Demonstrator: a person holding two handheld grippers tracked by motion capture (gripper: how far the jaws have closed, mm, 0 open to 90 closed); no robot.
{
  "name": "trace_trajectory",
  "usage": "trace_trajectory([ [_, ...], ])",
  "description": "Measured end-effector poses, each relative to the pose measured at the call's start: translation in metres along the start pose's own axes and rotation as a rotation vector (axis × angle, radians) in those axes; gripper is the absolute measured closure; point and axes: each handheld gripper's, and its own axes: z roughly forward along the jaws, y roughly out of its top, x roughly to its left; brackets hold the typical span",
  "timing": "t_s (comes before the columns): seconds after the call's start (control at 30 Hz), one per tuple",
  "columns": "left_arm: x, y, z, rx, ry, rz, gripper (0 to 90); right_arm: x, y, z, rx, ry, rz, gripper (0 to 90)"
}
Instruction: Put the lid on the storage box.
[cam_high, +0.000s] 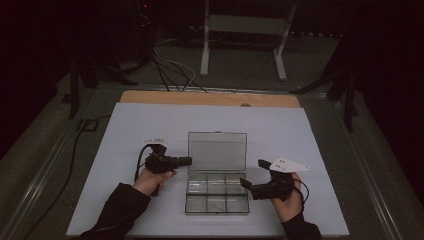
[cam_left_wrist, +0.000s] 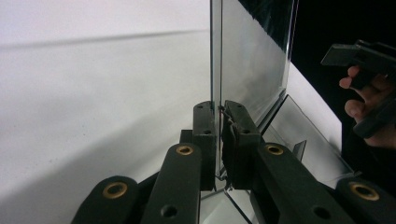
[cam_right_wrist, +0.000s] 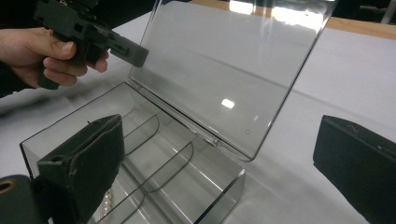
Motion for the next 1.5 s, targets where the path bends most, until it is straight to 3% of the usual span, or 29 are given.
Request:
trace_trajectory([
  [0.27,-0.002,-0.001,-0.001,-0.014,0.008,0.058,85.9,-0.004,-0.001,-0.002,-0.02,0.009,0.028,2.4],
  [0.57,-0.006,-0.002,-0.002,-0.023,0.029,0.127,85.9,-0.002,-0.002,-0.003,-0.028,-0.034,0.002,2.5],
  [0.87,-0.014,-0.007,-0.005,-0.046,0.061,0.294,86.0,-0.006,-0.001,-0.005,-0.054,-0.035,0.008,2.7],
  [0.93,-0.016,-0.008,-0.006,-0.052,0.067,0.327,86.1,-0.008,-0.002,-0.006,-0.051,-0.035,0.015,7.5],
  [1.03,-0.016,-0.01,-0.007,-0.059,0.068,0.36,86.4,-0.01,-0.003,-0.006,-0.053,-0.026,0.037,7.5],
  [1.33,-0.019,-0.014,-0.009,-0.077,0.076,0.479,86.8,-0.011,-0.003,-0.005,-0.038,-0.016,0.038,7.5],
  [1.5,-0.02,-0.015,-0.01,-0.079,0.079,0.518,86.9,-0.012,-0.004,-0.004,-0.043,0.023,0.05,7.5],
])
